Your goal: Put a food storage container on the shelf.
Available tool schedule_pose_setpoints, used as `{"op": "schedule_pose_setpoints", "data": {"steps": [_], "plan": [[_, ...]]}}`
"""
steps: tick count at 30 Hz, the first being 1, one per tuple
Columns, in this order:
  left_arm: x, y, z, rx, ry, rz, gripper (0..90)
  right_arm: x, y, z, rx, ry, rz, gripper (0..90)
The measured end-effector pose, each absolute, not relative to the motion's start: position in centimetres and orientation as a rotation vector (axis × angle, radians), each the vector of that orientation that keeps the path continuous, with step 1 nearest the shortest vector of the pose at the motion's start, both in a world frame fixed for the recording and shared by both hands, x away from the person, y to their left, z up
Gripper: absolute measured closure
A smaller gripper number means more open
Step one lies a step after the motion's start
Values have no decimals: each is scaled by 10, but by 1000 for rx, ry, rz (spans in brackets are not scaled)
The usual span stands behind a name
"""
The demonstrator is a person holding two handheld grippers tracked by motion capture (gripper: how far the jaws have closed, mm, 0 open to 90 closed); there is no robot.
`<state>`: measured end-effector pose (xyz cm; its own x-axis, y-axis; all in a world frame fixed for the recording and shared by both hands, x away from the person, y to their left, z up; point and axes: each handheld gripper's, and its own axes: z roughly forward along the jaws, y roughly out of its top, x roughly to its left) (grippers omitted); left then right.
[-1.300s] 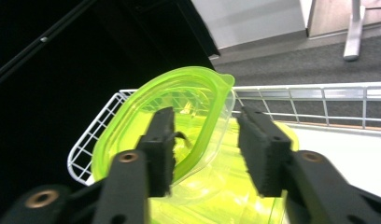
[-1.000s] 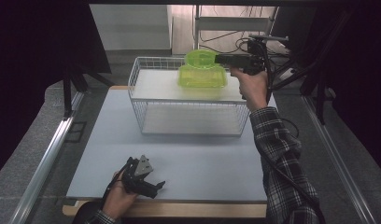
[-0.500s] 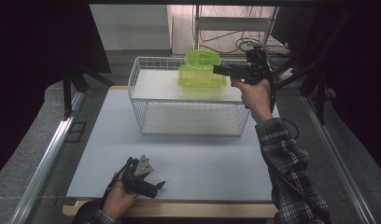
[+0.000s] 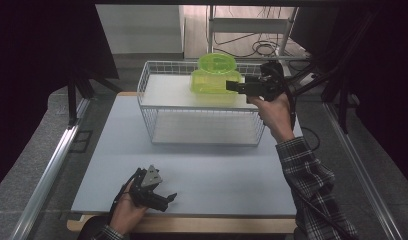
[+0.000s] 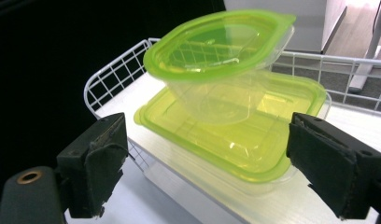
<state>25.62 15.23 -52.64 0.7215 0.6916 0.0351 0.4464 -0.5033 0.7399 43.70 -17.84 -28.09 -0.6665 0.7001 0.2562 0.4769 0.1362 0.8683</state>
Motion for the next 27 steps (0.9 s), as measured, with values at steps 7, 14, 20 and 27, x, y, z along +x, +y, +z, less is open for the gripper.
{"op": "schedule_pose_setpoints", "data": {"steps": [7, 14, 20, 27], "plan": [[256, 155, -525, 2142, 862, 395, 0, 429, -178, -287, 1120, 2218, 1525, 110], [257, 159, -523, 2089, 874, 346, 0, 423, -177, -293, 1089, 2234, 1492, 102], [258, 160, -523, 2073, 898, 333, 0, 420, -179, -300, 1067, 2243, 1468, 96], [258, 160, -524, 2077, 911, 335, 0, 416, -184, -309, 1063, 2252, 1454, 89]]}}
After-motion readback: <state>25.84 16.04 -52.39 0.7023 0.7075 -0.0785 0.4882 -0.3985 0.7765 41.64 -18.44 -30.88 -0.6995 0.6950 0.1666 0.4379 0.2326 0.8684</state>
